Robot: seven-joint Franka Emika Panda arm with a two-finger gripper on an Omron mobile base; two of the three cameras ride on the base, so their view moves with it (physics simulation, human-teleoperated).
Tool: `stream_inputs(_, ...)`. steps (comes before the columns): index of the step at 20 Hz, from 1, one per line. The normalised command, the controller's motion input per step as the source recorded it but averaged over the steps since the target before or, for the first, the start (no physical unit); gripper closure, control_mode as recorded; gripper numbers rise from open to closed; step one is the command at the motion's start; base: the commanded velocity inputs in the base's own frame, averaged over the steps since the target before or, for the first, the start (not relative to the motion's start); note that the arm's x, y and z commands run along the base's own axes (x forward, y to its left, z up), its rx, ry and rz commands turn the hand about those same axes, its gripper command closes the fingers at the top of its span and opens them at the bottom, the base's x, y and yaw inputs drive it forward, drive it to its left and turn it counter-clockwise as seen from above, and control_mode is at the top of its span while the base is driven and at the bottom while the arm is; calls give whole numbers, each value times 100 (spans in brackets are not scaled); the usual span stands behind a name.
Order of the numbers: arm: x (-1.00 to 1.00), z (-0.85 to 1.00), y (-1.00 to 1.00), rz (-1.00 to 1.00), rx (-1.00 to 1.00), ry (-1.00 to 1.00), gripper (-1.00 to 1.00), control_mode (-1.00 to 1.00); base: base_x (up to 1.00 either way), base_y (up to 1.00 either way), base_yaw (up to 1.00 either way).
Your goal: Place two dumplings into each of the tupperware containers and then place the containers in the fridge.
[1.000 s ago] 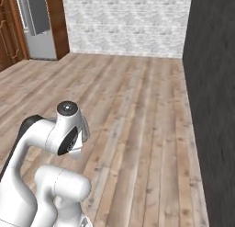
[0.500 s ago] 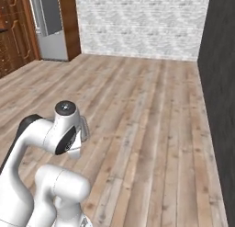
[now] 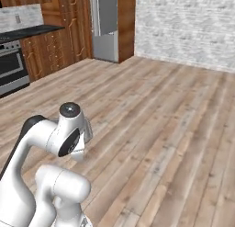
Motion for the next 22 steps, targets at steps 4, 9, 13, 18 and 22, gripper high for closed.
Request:
stream_inputs(4, 0, 0, 0, 0, 0, 0, 100, 100, 100, 0, 49)
stream_inputs(9, 0, 0, 0, 0, 0, 0, 100, 100, 100, 0, 37)
stream_inputs(13, 0, 0, 0, 0, 0, 0, 100, 100, 100, 0, 24)
stream_inputs(18, 0, 0, 0, 0, 0, 0, 100, 100, 100, 0, 14)
stream_inputs(22, 0, 0, 0, 0, 0, 0, 100, 100, 100, 17, 3)
